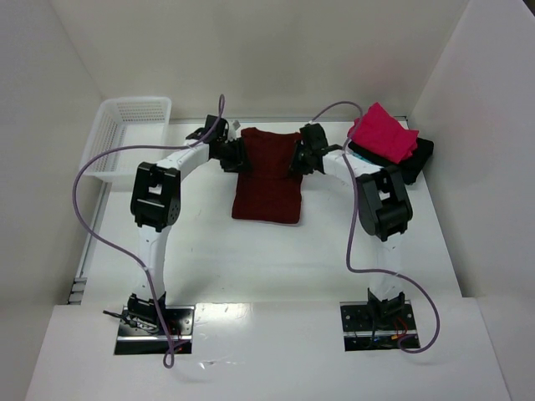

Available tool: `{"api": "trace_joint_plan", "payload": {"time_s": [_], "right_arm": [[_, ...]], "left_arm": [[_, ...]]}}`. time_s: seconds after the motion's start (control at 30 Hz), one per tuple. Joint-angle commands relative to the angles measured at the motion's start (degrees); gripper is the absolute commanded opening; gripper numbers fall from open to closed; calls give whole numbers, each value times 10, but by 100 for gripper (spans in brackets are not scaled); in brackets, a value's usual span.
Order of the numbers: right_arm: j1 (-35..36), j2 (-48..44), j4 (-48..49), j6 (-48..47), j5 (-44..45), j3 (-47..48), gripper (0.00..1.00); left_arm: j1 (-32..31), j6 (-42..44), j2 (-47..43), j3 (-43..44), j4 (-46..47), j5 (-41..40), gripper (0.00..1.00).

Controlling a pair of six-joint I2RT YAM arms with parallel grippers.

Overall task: Fold and stack the t-shirts
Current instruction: Fold the folded rectangular tshirt in 1/3 of the way, then grab one side of the 2/3 rectangular tshirt with both arms

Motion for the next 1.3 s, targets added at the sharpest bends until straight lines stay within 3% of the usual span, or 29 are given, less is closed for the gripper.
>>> {"api": "trace_joint_plan", "payload": {"time_s": [0.0, 0.17, 0.33, 0.43, 0.63, 0.7, 0.8, 0.9, 1.07, 1.27], "right_arm": [[-16, 8, 6, -22, 23, 33, 30], [-22, 9, 6, -24, 23, 46, 32], [-22, -62, 18, -28, 30, 31, 40], [-22, -123, 25, -21, 30, -15, 45], [-22, -236, 58, 3, -10, -139, 47], [-22, -240, 58, 9, -17, -166, 47], [-15, -269, 63, 19, -35, -239, 46], [6, -285, 64, 25, -41, -289, 54], [33, -296, 53, 32, -44, -335, 71], [50, -304, 79, 58, -51, -372, 74]], "left_arm": [[-2, -1, 14, 29, -3, 3, 51], [10, -1, -10, 29, -2, -11, 61], [16, 10, -74, 5, 2, -20, 76], [16, 10, -138, -37, 8, -20, 79], [1, -1, -229, -160, 40, -13, 79], [-3, -1, -229, -174, 40, -13, 79], [-13, -23, -258, -265, 61, -8, 79], [-21, -36, -273, -332, 71, -8, 79], [-26, -29, -283, -371, 54, -15, 79], [-26, -29, -291, -402, 67, -31, 79]]}}
